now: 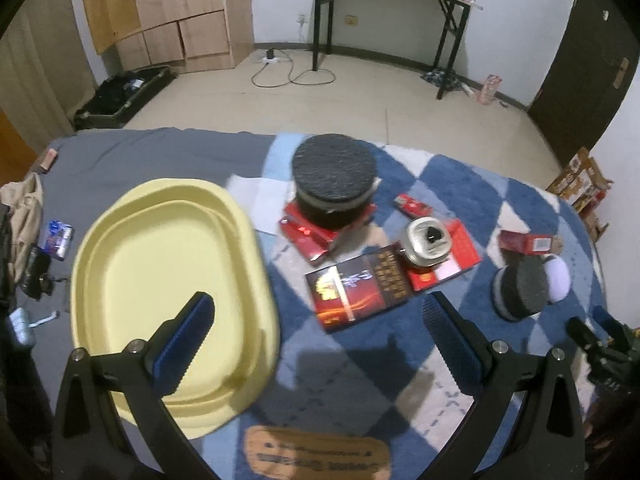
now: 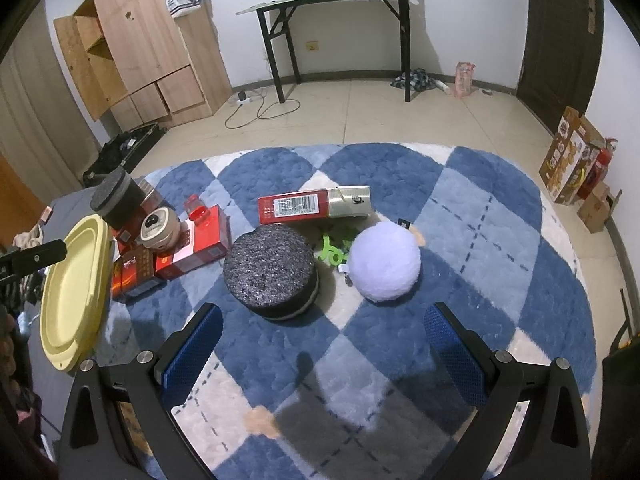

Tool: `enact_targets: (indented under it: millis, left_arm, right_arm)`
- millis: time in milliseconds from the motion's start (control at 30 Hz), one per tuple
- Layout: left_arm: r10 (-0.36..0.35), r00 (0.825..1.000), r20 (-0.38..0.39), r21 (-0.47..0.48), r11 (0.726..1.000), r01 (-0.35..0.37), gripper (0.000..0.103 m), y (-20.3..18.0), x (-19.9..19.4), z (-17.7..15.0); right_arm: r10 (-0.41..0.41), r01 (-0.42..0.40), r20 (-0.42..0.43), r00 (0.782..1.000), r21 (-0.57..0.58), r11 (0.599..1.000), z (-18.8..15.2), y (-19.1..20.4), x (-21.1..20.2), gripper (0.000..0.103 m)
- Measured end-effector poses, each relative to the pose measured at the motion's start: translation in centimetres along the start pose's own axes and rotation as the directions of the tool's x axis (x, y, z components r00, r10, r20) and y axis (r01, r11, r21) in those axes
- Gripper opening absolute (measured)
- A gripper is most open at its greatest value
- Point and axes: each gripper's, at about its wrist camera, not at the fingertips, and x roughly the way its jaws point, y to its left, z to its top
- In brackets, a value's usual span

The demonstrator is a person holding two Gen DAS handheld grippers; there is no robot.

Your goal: Organize rigid objects

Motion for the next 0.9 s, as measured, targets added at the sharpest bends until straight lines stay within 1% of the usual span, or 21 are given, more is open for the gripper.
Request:
enact_targets:
  millis: [100, 167, 267, 333, 500, 533, 667, 900]
  left_arm:
    - [0.012, 1.0, -0.006, 0.008, 1.0, -0.012, 0.103, 0.0, 0.1, 0.0]
    - [-0.005, 1.0, -0.007, -0.001, 1.0, 0.005, 0.103, -0.1, 0.0, 0.0]
    - [-0.025, 1.0, 0.0, -0.006, 1.0, 0.025, 0.103, -0.5, -0.3, -0.2]
    - [-0.026, 1.0, 0.003, -0.002, 1.0, 0.026, 0.103, -0.7, -0.4, -0.4]
    - [-0.032, 0.999, -0.011, 0.011, 0.999, 0.032, 0.103, -1.0, -0.2, -0.4]
    - [-0.034, 0.999, -0.009, 0.013, 0.999, 0.034, 0.103, -1.1, -0.2, -0.4]
    - [-0.035, 0.999, 0.001, 0.007, 0.999, 0.035, 0.103, -1.0, -0.3, -0.4]
    - [-0.037, 0.999, 0.003, 0.004, 0.999, 0.037, 0.103, -1.0, -0.4, -0.3]
  right_arm:
    - [0.016, -0.016, -0.002, 1.0, 0.027, 1.0, -0.2, -0.3, -0.1, 0.103]
    - [0.009, -0.009, 0.001, 1.0, 0.023, 1.0, -0.3, -0.2, -0.2, 0.103]
    - [-0.002, 0.002, 0.022, 1.0, 0.007, 1.0, -0.4, 0.0, -0.6, 0.103]
    - [-0.009, 0.009, 0.029, 1.0, -0.007, 1.0, -0.7, 0.3, -0.8, 0.103]
    - [-0.025, 0.025, 0.006, 1.0, -0.065, 0.998, -1.6, 1.5, -0.1, 0.103]
    - [-0.021, 0.021, 0.001, 1.0, -0.074, 0.997, -1.7, 1.8, 0.1, 0.103]
    - [0.035, -0.036, -0.013, 0.999, -0.057, 0.998, -1.6, 2.2, 0.2, 0.103]
    - [0.027, -0.027, 0.002, 1.0, -0.077, 0.997, -1.6, 2.1, 0.0, 0.103]
